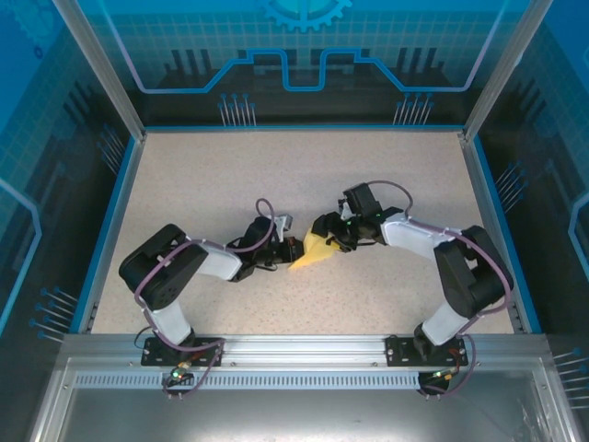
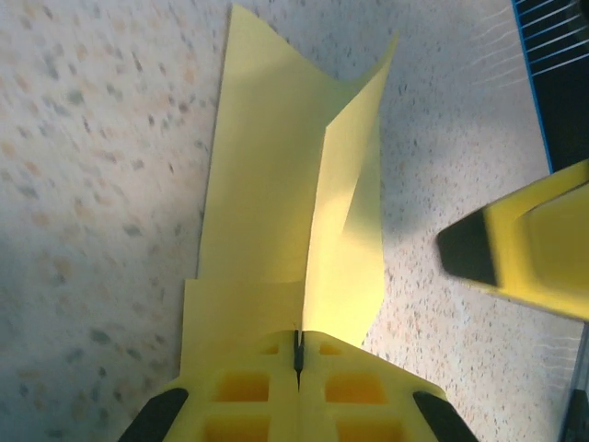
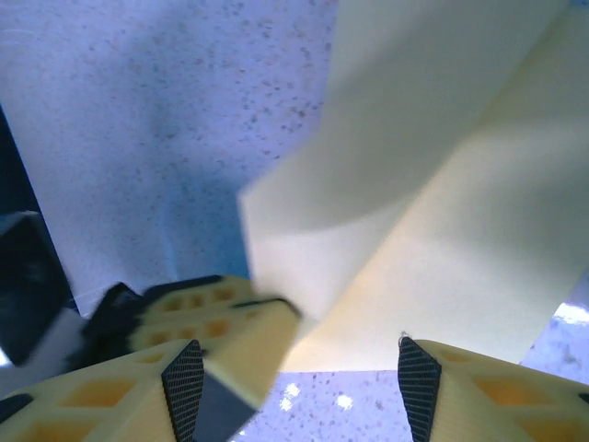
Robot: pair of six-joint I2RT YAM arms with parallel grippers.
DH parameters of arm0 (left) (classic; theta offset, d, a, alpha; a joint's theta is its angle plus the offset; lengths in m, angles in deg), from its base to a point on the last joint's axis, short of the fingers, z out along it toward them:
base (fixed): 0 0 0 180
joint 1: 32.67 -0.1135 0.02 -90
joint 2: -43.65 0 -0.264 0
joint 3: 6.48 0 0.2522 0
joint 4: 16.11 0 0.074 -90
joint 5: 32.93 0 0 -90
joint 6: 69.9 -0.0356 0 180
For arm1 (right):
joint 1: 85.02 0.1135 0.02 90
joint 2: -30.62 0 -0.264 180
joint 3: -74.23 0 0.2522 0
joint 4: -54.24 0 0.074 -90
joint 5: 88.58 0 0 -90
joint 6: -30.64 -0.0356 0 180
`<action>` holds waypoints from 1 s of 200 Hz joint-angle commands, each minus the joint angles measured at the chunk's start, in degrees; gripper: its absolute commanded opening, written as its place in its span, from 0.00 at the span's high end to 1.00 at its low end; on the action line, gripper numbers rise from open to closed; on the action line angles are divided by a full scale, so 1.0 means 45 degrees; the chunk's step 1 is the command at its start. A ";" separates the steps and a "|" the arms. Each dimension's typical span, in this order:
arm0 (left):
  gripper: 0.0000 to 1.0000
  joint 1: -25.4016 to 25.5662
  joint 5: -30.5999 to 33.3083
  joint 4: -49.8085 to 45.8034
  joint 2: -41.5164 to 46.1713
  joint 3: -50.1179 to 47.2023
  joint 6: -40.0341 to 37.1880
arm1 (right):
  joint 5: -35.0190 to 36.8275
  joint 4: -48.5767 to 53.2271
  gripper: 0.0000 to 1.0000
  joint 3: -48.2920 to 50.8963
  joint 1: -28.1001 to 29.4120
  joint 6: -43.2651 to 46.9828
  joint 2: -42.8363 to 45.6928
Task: Fold a paper plane with a square sheet of paper (pick it up from the middle)
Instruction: Fourth fold the wing at the center of the table.
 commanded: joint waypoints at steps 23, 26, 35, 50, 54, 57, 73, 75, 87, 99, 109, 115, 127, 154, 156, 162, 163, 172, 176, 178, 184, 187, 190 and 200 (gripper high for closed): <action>0.98 0.1017 0.2186 0.0620 0.0596 -0.0339 0.1261 | 0.0729 0.0585 0.40 0.0468 0.0464 -0.0889 0.0686; 0.98 0.1046 0.2247 0.0660 0.0589 -0.0360 0.1290 | 0.0757 0.0497 0.41 0.0629 0.0480 -0.1007 0.0713; 0.98 0.1119 0.2414 0.0685 0.0589 -0.0388 0.1416 | 0.0809 0.0163 0.41 0.0911 0.0521 -0.1258 0.0794; 0.98 0.1176 0.2433 0.0724 0.0530 -0.0388 0.1594 | 0.0872 -0.0253 0.41 0.1203 0.0542 -0.1482 0.0764; 0.98 0.1192 0.2484 0.0741 0.0516 -0.0416 0.1652 | 0.0850 -0.0369 0.42 0.1277 0.0543 -0.1526 0.0723; 0.98 0.1190 0.2512 0.0758 0.0528 -0.0441 0.1688 | 0.0830 -0.0454 0.42 0.1296 0.0548 -0.1577 0.0681; 0.98 0.1199 0.2538 0.0958 0.0459 -0.0549 0.1763 | 0.0530 -0.1061 0.43 0.1421 0.0542 -0.1599 0.0433; 0.98 0.1198 0.2550 0.0973 0.0448 -0.0546 0.1749 | 0.0494 -0.1131 0.43 0.1447 0.0543 -0.1594 0.0399; 0.99 0.1199 0.2522 0.1014 0.0388 -0.0563 0.1712 | 0.0369 -0.1347 0.44 0.1383 0.0540 -0.1512 0.0238; 0.99 0.1197 0.2503 0.1146 0.0298 -0.0601 0.1722 | 0.0330 -0.1474 0.44 0.1286 0.0543 -0.1392 0.0159; 0.99 0.1190 0.2502 0.1273 0.0249 -0.0627 0.1724 | 0.0423 -0.1384 0.44 0.1151 0.0543 -0.1303 0.0068; 0.99 0.1197 0.2494 0.1299 0.0223 -0.0623 0.1739 | 0.0460 -0.1289 0.44 0.1057 0.0543 -0.1253 -0.0034; 0.99 0.1193 0.2482 0.1328 0.0198 -0.0623 0.1723 | 0.0403 -0.1205 0.45 0.0903 0.0527 -0.1260 -0.0313; 0.99 0.1195 0.2444 0.1271 0.0203 -0.0584 0.1691 | 0.0257 -0.1411 0.45 0.0836 0.0542 -0.1397 -0.0814; 0.99 0.1183 0.2443 0.1271 0.0199 -0.0579 0.1692 | 0.0250 -0.1443 0.45 0.0817 0.0543 -0.1402 -0.0851; 0.99 0.1193 0.2458 0.1252 0.0194 -0.0573 0.1701 | 0.0223 -0.1524 0.45 0.0807 0.0533 -0.1397 -0.0928; 0.99 0.1196 0.2451 0.1252 0.0195 -0.0578 0.1703 | 0.0222 -0.1541 0.45 0.0809 0.0538 -0.1397 -0.0944; 0.99 0.1197 0.2425 0.1235 0.0159 -0.0573 0.1685 | 0.0131 -0.1701 0.45 0.0762 0.0517 -0.1397 -0.1035; 0.99 0.1193 0.2423 0.1243 0.0151 -0.0582 0.1687 | 0.0093 -0.1798 0.45 0.0754 0.0533 -0.1398 -0.1084; 0.99 0.1182 0.2423 0.1235 0.0152 -0.0583 0.1686 | 0.0078 -0.1847 0.45 0.0753 0.0536 -0.1397 -0.1104; 0.99 0.1186 0.2424 0.1232 0.0127 -0.0584 0.1686 | 0.0051 -0.1907 0.45 0.0706 0.0524 -0.1378 -0.1131; 0.99 0.1187 0.2407 0.1232 0.0120 -0.0584 0.1685 | 0.0044 -0.1938 0.45 0.0695 0.0524 -0.1363 -0.1155; 0.99 0.1187 0.2404 0.1217 0.0124 -0.0569 0.1685 | 0.0034 -0.1957 0.45 0.0677 0.0514 -0.1349 -0.1173; 0.99 0.1179 0.2403 0.1222 0.0083 -0.0583 0.1706 | -0.0012 -0.2059 0.45 0.0684 0.0514 -0.1310 -0.1180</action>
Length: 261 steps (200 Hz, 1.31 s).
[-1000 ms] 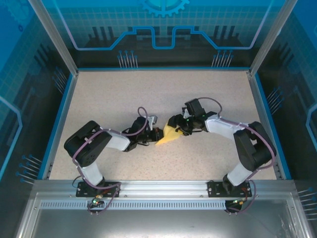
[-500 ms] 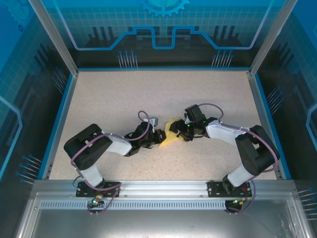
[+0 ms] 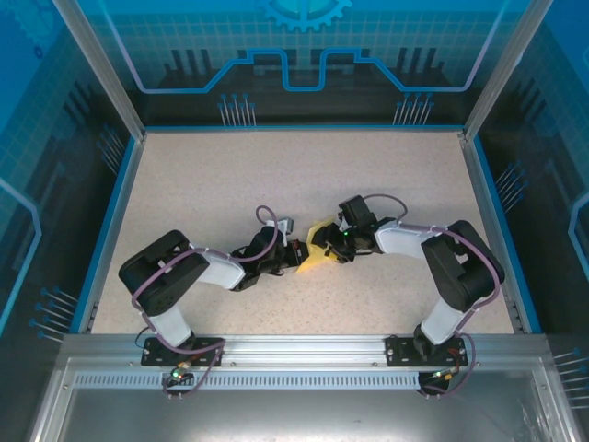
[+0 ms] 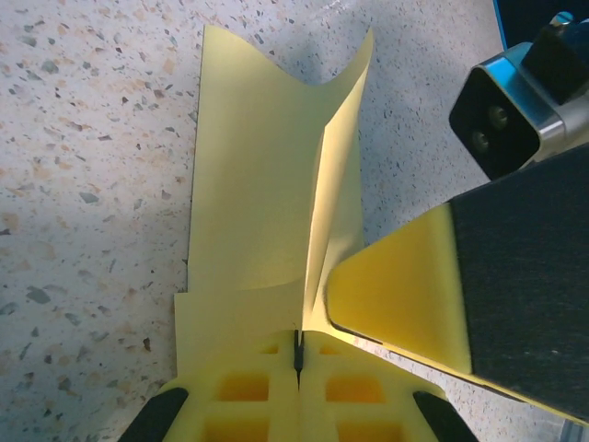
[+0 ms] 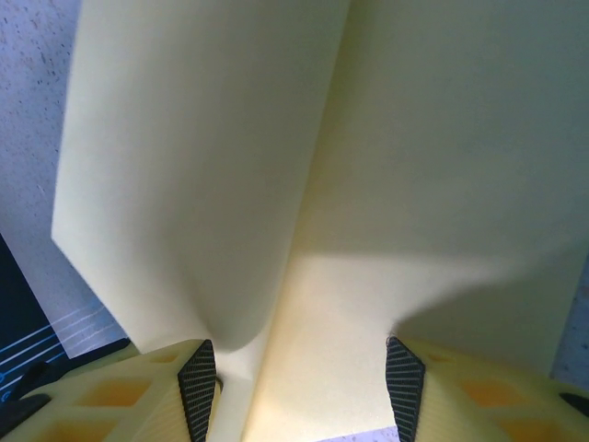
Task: Fold a paper plane with a square sheet of paper (pick it up from the middle)
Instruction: Fourth fold the wing at the center of the table.
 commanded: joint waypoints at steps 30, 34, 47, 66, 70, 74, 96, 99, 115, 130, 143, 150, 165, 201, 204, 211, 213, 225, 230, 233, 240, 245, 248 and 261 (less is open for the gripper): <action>0.99 0.0068 0.0189 0.0269 -0.0270 -0.0141 0.0105 | -0.0309 -0.0541 0.45 -0.0450 0.0081 0.0127 -0.0033; 0.99 0.0069 0.0189 0.0251 -0.0283 -0.0142 0.0085 | -0.0263 -0.0500 0.45 -0.0457 0.0086 0.0143 -0.0006; 0.99 0.0076 0.0179 0.0267 -0.0320 -0.0132 0.0078 | -0.0230 -0.0387 0.45 -0.0516 0.0086 0.0234 -0.0008; 0.99 0.0071 0.0111 0.0280 -0.0358 -0.0092 0.0063 | -0.0197 -0.0264 0.45 -0.0538 0.0087 0.0275 -0.0258; 0.99 0.0074 0.0111 0.0289 -0.0377 -0.0093 0.0058 | -0.0205 -0.0248 0.45 -0.0541 0.0082 0.0275 -0.0323; 0.99 0.0073 0.0096 0.0290 -0.0383 -0.0074 0.0059 | -0.0222 -0.0238 0.45 -0.0557 0.0089 0.0275 -0.0407; 0.98 0.0057 0.0035 0.0302 -0.0464 -0.0034 0.0080 | -0.0172 -0.0263 0.45 -0.0536 0.0091 0.0290 -0.0656; 0.98 0.0061 0.0033 0.0304 -0.0465 -0.0034 0.0092 | -0.0158 -0.0243 0.45 -0.0540 0.0091 0.0294 -0.0675; 0.98 0.0074 -0.0004 0.0288 -0.0483 -0.0034 0.0103 | -0.0090 -0.0100 0.45 -0.0599 0.0091 0.0391 -0.0753; 0.97 0.0042 -0.0026 0.0270 -0.0453 -0.0034 0.0081 | -0.0027 0.0001 0.45 -0.0677 0.0074 0.0451 -0.0851; 0.95 0.0052 -0.0044 0.0232 -0.0426 -0.0035 0.0083 | 0.0005 0.0176 0.45 -0.0743 0.0039 0.0451 -0.0965; 0.94 0.0025 -0.0045 0.0149 -0.0356 -0.0049 0.0079 | 0.0043 0.0324 0.45 -0.0759 0.0045 0.0461 -0.0994; 0.87 -0.0012 -0.0045 -0.0106 -0.0137 -0.0071 0.0039 | 0.0145 0.0770 0.45 -0.0775 0.0053 0.0457 -0.1107; 0.72 -0.0406 -0.0026 -0.1245 0.1175 -0.0420 -0.0117 | 0.0520 0.1958 0.45 -0.1233 -0.0006 0.0510 -0.1339; 0.72 -0.0470 -0.0026 -0.1369 0.1307 -0.0475 -0.0113 | 0.0529 0.2024 0.45 -0.1243 -0.0011 0.0510 -0.1351; 0.70 -0.0586 -0.0026 -0.1665 0.1617 -0.0562 -0.0125 | 0.0576 0.2228 0.45 -0.1291 -0.0004 0.0510 -0.1412; 0.70 -0.0617 -0.0026 -0.1752 0.1681 -0.0591 -0.0134 | 0.0607 0.2304 0.45 -0.1316 -0.0016 0.0490 -0.1441; 0.69 -0.0794 -0.0043 -0.2248 0.2148 -0.0678 -0.0156 | 0.0691 0.2663 0.45 -0.1434 -0.0017 0.0467 -0.1576; 0.68 -0.0865 -0.0156 -0.2435 0.2273 -0.0668 -0.0157 | 0.0730 0.2820 0.45 -0.1501 -0.0007 0.0450 -0.1616; 0.68 -0.0889 -0.0284 -0.2514 0.2341 -0.0660 -0.0184 | 0.0748 0.2930 0.45 -0.1535 -0.0012 0.0451 -0.1650; 0.68 -0.0972 -0.0573 -0.2646 0.2438 -0.0587 -0.0262 | 0.0784 0.3153 0.45 -0.1638 -0.0021 0.0449 -0.1728; 0.69 -0.1006 -0.0814 -0.2722 0.2477 -0.0530 -0.0299 | 0.0817 0.3341 0.45 -0.1729 -0.0011 0.0479 -0.1779; 0.69 -0.1016 -0.0942 -0.2770 0.2483 -0.0482 -0.0329 | 0.0818 0.3449 0.45 -0.1768 -0.0007 0.0484 -0.1804; 0.73 -0.1018 -0.1283 -0.2923 0.2460 -0.0323 -0.0272 | 0.0912 0.3858 0.45 -0.1945 -0.0007 0.0509 -0.1867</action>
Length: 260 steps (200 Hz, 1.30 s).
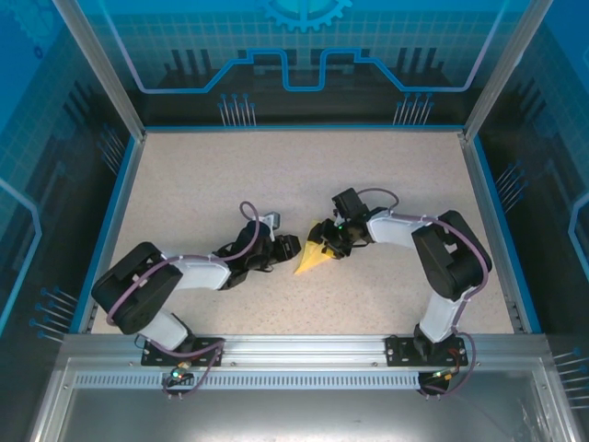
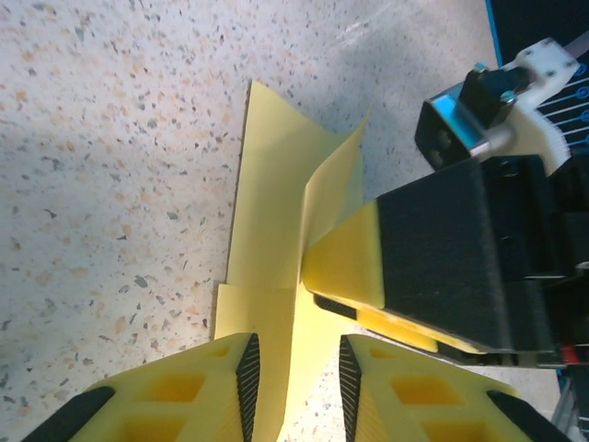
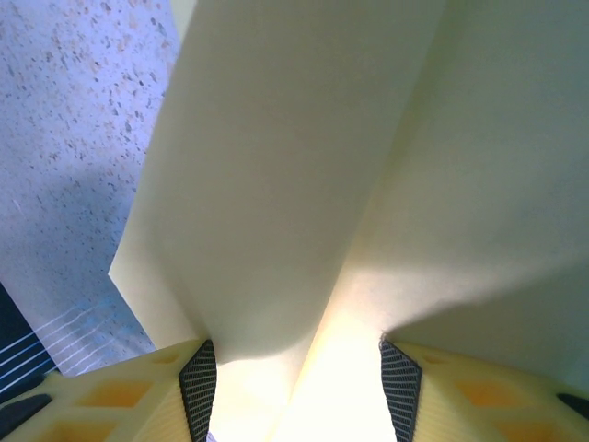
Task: Fold a paper plane with a square sheet of paper (pick it up from the middle)
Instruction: Fourth fold the wing at the center of the table.
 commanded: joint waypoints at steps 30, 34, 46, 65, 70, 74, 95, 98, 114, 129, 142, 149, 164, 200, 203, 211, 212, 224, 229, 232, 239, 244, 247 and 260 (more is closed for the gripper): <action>0.78 -0.0227 -0.2624 -0.0170 -0.0222 0.0296 -0.0386 | 0.1030 0.2650 0.43 -0.0420 -0.0002 0.0228 -0.0694; 0.79 -0.0241 -0.2836 -0.0031 -0.0256 0.0295 -0.0371 | 0.1044 0.2726 0.43 -0.0477 -0.0002 0.0236 -0.0744; 0.79 -0.0273 -0.3321 0.0428 -0.0384 0.0276 -0.0405 | 0.1071 0.2938 0.42 -0.0622 0.0014 0.0267 -0.0844; 0.80 -0.0275 -0.3809 0.0895 -0.0578 0.0363 -0.0377 | 0.1154 0.3127 0.41 -0.0773 0.0018 0.0263 -0.0987; 0.80 -0.0283 -0.3933 0.1081 -0.0639 0.0386 -0.0340 | 0.1168 0.3173 0.41 -0.0796 0.0017 0.0267 -0.1009; 0.80 -0.0285 -0.4003 0.1126 -0.0749 0.0456 -0.0314 | 0.1189 0.3197 0.41 -0.0806 0.0018 0.0267 -0.1040; 0.81 -0.0272 -0.4189 0.1002 -0.1357 0.0890 -0.0235 | 0.1185 0.3295 0.41 -0.0861 0.0026 0.0279 -0.1145; 0.81 -0.0286 -0.4213 0.0997 -0.1454 0.0946 -0.0230 | 0.1190 0.3314 0.41 -0.0862 0.0033 0.0286 -0.1158; 0.81 -0.0279 -0.4254 0.0901 -0.1881 0.1249 -0.0205 | 0.1214 0.3375 0.41 -0.0854 0.0037 0.0267 -0.1151; 0.84 -0.0288 -0.4200 0.0595 -0.2231 0.1531 -0.0276 | 0.1216 0.3395 0.41 -0.0857 0.0027 0.0253 -0.1136; 0.87 -0.0349 -0.4057 0.0302 -0.2440 0.1657 -0.0345 | 0.1197 0.3392 0.41 -0.0848 0.0013 0.0245 -0.1116; 0.88 -0.0384 -0.3941 0.0166 -0.2486 0.1643 -0.0376 | 0.1209 0.3395 0.41 -0.0834 0.0017 0.0245 -0.1114; 0.89 -0.0494 -0.3789 0.0045 -0.2460 0.1532 -0.0454 | 0.1181 0.3357 0.41 -0.0818 -0.0002 0.0264 -0.1076; 0.91 -0.0552 -0.3826 -0.0063 -0.2702 0.1613 -0.0586 | 0.1136 0.3238 0.41 -0.0738 -0.0018 0.0220 -0.1056; 0.91 -0.0550 -0.3826 -0.0057 -0.2750 0.1632 -0.0599 | 0.1147 0.3238 0.41 -0.0720 -0.0021 0.0227 -0.1059; 0.91 -0.0548 -0.3809 -0.0081 -0.2832 0.1644 -0.0601 | 0.1175 0.3258 0.41 -0.0711 -0.0023 0.0209 -0.1032; 0.91 -0.0546 -0.3798 -0.0074 -0.2837 0.1653 -0.0601 | 0.1183 0.3268 0.41 -0.0718 -0.0032 0.0199 -0.1041; 0.92 -0.0547 -0.3715 -0.0114 -0.2950 0.1682 -0.0620 | 0.1240 0.3314 0.41 -0.0706 -0.0040 0.0160 -0.1038; 0.92 -0.0576 -0.3664 -0.0173 -0.2986 0.1698 -0.0630 | 0.1230 0.3312 0.41 -0.0697 -0.0041 0.0158 -0.1016; 0.92 -0.0580 -0.3637 -0.0210 -0.3005 0.1718 -0.0639 | 0.1230 0.3314 0.42 -0.0705 -0.0041 0.0141 -0.1022; 0.93 -0.0583 -0.3612 -0.0224 -0.3041 0.1736 -0.0639 | 0.1231 0.3316 0.42 -0.0714 -0.0041 0.0121 -0.0997; 0.93 -0.0583 -0.3593 -0.0252 -0.3065 0.1745 -0.0650 | 0.1242 0.3299 0.42 -0.0697 -0.0041 0.0097 -0.0973; 0.93 -0.0569 -0.3592 -0.0261 -0.3089 0.1758 -0.0658 | 0.1229 0.3270 0.42 -0.0698 -0.0041 0.0073 -0.0951; 0.94 -0.0581 -0.3555 -0.0297 -0.3152 0.1779 -0.0649 | 0.1182 0.3084 0.42 -0.0612 -0.0062 0.0015 -0.0818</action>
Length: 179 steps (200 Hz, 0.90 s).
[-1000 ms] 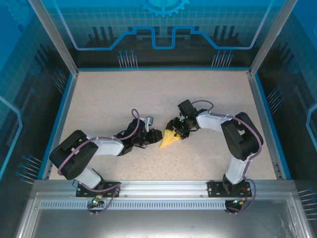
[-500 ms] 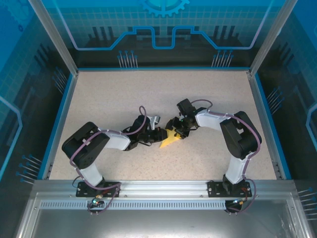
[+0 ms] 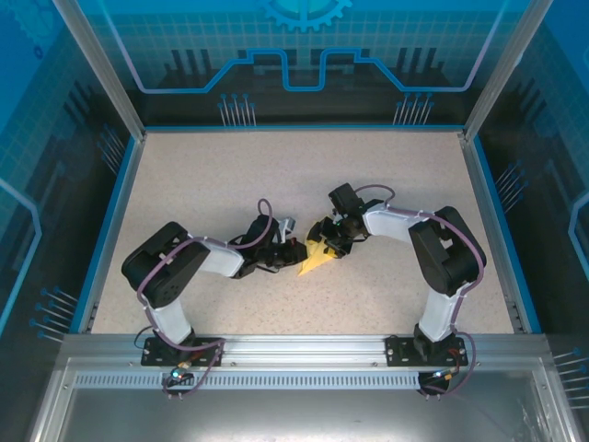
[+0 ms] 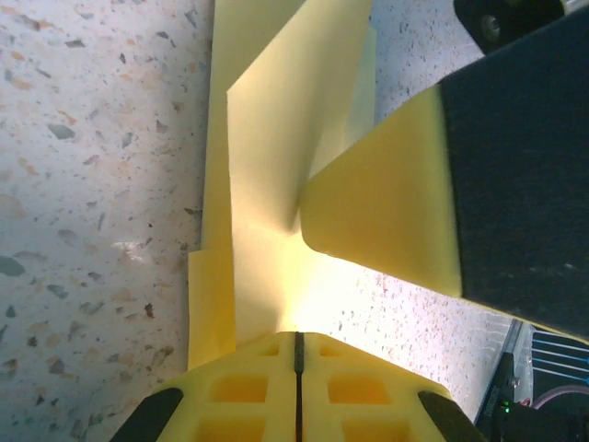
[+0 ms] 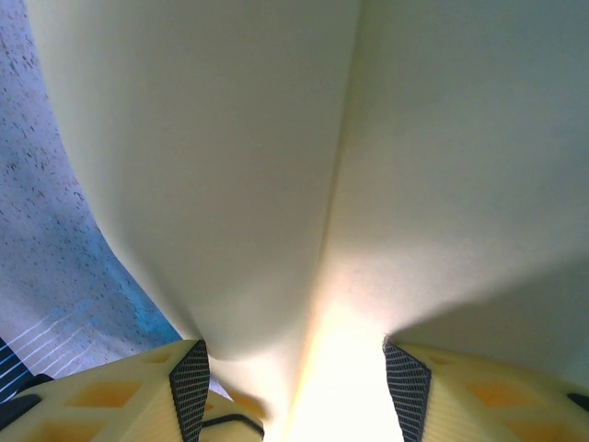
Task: Fold a paper plane with a square sheet of paper (pick it up from the middle)
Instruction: Fourth fold the wing at the center of the table.
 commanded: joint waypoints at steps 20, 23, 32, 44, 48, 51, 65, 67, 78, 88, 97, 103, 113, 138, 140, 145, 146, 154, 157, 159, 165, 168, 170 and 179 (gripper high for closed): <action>0.94 -0.0102 0.0275 -0.0365 -0.0249 0.0343 -0.0397 | 0.0800 0.1052 0.42 0.0598 -0.0134 -0.0224 -0.0144; 0.94 -0.0102 0.0302 -0.0367 -0.0263 0.0370 -0.0388 | 0.0793 0.1046 0.42 0.0586 -0.0138 -0.0230 -0.0118; 0.94 -0.0098 0.0294 -0.0398 -0.0233 0.0376 -0.0412 | 0.0825 0.1091 0.42 0.0566 -0.0138 -0.0273 -0.0084; 0.94 -0.0122 0.0333 -0.0486 -0.0191 0.0414 -0.0443 | 0.0913 0.1238 0.42 0.0550 -0.0173 -0.0320 -0.0080; 0.94 -0.0127 0.0352 -0.0504 -0.0177 0.0406 -0.0455 | 0.0941 0.1321 0.42 0.0538 -0.0159 -0.0322 -0.0096; 0.94 -0.0127 0.0370 -0.0516 -0.0159 0.0412 -0.0466 | 0.0947 0.1380 0.42 0.0513 -0.0158 -0.0340 -0.0107; 0.94 -0.0124 0.0411 -0.0580 -0.0135 0.0432 -0.0473 | 0.1053 0.1646 0.44 0.0472 -0.0206 -0.0429 -0.0210; 0.94 -0.0112 0.0421 -0.0583 -0.0147 0.0429 -0.0485 | 0.1072 0.1693 0.44 0.0466 -0.0199 -0.0437 -0.0235; 0.94 -0.0123 0.0486 -0.0630 -0.0161 0.0433 -0.0483 | 0.1127 0.1862 0.45 0.0436 -0.0231 -0.0489 -0.0327; 0.94 -0.0126 0.0546 -0.0662 -0.0152 0.0421 -0.0478 | 0.1135 0.1930 0.45 0.0428 -0.0268 -0.0537 -0.0398; 0.94 -0.0121 0.0582 -0.0681 -0.0171 0.0443 -0.0480 | 0.1104 0.1949 0.46 0.0432 -0.0275 -0.0576 -0.0441; 0.94 -0.0129 0.0597 -0.0682 -0.0207 0.0454 -0.0480 | 0.1089 0.1949 0.46 0.0425 -0.0279 -0.0596 -0.0457; 0.94 -0.0132 0.0597 -0.0702 -0.0205 0.0450 -0.0483 | 0.1055 0.1980 0.46 0.0365 -0.0281 -0.0587 -0.0492; 0.93 -0.0142 0.0569 -0.0779 -0.0256 0.0536 -0.0495 | 0.1046 0.2133 0.47 0.0206 -0.0275 -0.0557 -0.0591; 0.94 -0.0136 0.0568 -0.0780 -0.0250 0.0563 -0.0495 | 0.1046 0.2137 0.47 0.0195 -0.0275 -0.0557 -0.0603; 0.94 -0.0146 0.0568 -0.0780 -0.0251 0.0574 -0.0494 | 0.1050 0.2165 0.47 0.0187 -0.0273 -0.0564 -0.0598; 0.94 -0.0146 0.0558 -0.0790 -0.0250 0.0583 -0.0495 | 0.1048 0.2165 0.48 0.0179 -0.0284 -0.0561 -0.0616; 0.93 -0.0144 0.0543 -0.0780 -0.0249 0.0591 -0.0513 | 0.1044 0.2182 0.48 0.0159 -0.0283 -0.0557 -0.0644; 0.94 -0.0131 0.0548 -0.0780 -0.0249 0.0591 -0.0509 | 0.1038 0.2201 0.48 0.0160 -0.0276 -0.0557 -0.0669; 0.94 -0.0138 0.0548 -0.0780 -0.0263 0.0586 -0.0513 | 0.1034 0.2217 0.48 0.0139 -0.0275 -0.0557 -0.0657; 0.94 -0.0146 0.0558 -0.0780 -0.0272 0.0591 -0.0512 | 0.1026 0.2238 0.49 0.0121 -0.0276 -0.0539 -0.0684; 0.93 -0.0132 0.0549 -0.0782 -0.0286 0.0586 -0.0504 | 0.1026 0.2251 0.49 0.0121 -0.0263 -0.0538 -0.0694; 0.94 -0.0138 0.0534 -0.0800 -0.0282 0.0590 -0.0512 | 0.1036 0.2254 0.49 0.0120 -0.0267 -0.0562 -0.0693; 0.93 -0.0144 0.0510 -0.0784 -0.0285 0.0611 -0.0524 | 0.1035 0.2271 0.50 0.0103 -0.0275 -0.0565 -0.0732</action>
